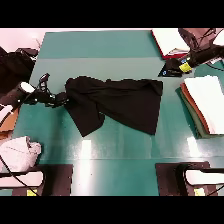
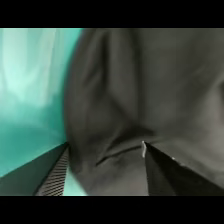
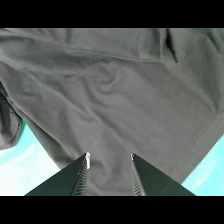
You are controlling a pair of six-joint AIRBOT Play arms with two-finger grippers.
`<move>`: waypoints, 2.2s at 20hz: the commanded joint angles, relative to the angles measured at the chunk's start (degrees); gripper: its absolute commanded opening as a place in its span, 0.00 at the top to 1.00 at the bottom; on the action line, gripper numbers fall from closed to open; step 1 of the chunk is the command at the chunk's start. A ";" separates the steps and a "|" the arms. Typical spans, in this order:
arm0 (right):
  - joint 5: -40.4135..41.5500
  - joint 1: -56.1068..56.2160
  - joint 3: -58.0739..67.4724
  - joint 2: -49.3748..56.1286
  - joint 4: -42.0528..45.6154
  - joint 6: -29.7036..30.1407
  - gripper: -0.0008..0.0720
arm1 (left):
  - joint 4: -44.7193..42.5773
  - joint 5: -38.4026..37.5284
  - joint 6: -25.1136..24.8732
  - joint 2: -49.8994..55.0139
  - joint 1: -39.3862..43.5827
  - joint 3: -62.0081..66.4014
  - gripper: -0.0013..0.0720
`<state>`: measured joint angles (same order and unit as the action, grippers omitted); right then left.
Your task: Fold the shirts.
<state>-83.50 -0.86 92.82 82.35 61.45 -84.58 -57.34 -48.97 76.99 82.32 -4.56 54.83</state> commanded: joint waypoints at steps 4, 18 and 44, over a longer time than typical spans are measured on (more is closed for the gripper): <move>2.10 -3.19 -11.04 -8.26 -0.26 0.26 0.57 | 0.11 -5.66 -2.21 1.49 2.43 3.87 0.90; 16.39 -7.56 -56.81 -14.34 -6.47 0.68 0.38 | -0.81 -13.09 -4.00 -10.73 2.45 8.68 0.95; 4.92 -25.57 19.61 -35.34 -7.48 3.67 0.97 | -12.04 -10.38 4.13 -40.54 2.38 62.75 0.95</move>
<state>-73.21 -20.64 100.29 45.47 54.00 -80.88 -64.71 -60.40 78.96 42.78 -2.15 109.97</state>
